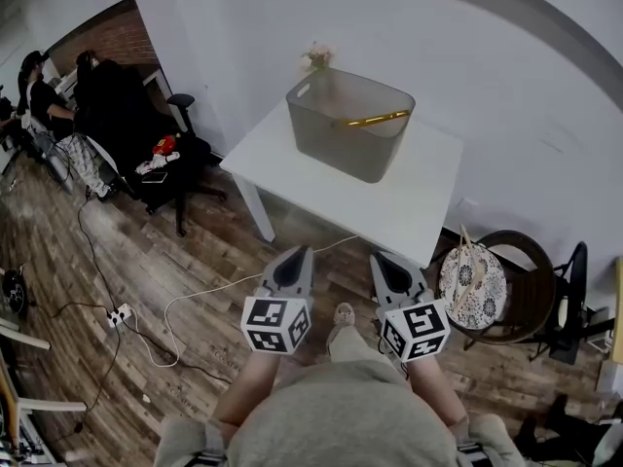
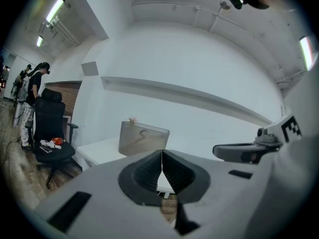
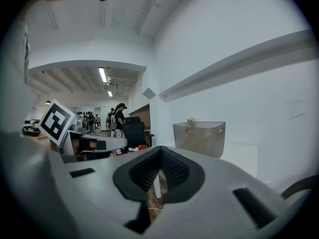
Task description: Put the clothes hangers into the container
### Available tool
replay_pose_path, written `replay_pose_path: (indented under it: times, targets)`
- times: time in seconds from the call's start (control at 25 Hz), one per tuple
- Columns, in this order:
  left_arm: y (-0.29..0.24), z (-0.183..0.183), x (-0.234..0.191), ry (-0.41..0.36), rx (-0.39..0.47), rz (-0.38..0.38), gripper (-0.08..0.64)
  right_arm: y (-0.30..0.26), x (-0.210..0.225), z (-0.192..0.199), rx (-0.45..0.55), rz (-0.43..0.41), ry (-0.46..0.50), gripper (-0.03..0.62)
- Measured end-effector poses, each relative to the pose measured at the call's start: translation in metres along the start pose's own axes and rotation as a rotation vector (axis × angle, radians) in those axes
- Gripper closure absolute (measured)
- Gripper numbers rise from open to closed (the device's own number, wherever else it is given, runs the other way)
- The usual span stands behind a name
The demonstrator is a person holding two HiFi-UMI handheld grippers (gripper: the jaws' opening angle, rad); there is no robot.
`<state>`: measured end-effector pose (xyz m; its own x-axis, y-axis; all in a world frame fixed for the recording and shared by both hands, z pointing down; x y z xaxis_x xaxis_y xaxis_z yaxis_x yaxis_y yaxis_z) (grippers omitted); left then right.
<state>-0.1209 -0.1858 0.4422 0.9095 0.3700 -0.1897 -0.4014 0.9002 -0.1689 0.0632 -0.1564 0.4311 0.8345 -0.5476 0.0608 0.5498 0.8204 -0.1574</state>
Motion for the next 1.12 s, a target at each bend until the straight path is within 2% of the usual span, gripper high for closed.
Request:
replay_pose_path:
  times: [0.56, 0.88, 1.12]
  targets:
    - [0.046, 0.015, 0.016, -0.017, -0.003, 0.015, 0.551, 0.034, -0.034, 0.013, -0.004, -0.012, 0.009, 0.595]
    - [0.05, 0.016, 0.018, -0.031, -0.006, 0.014, 0.549, 0.037, -0.034, 0.013, -0.019, 0.024, 0.042, 0.597]
    - [0.049, 0.012, 0.02, -0.02, -0.003, 0.015, 0.551, 0.035, -0.036, 0.004, -0.007, 0.014, 0.056, 0.597]
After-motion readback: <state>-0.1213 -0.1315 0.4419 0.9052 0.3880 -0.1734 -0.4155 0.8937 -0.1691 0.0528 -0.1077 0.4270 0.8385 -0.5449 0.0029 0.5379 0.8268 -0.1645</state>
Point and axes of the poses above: the fingertips, and each gripper's own axes: y backward along the fingers, x to its right, z out of its underside, the point moved 7 cm from there along y, backward along the fingers, and after that the axes turned 6 degrees about -z, right-handed, at the moved point
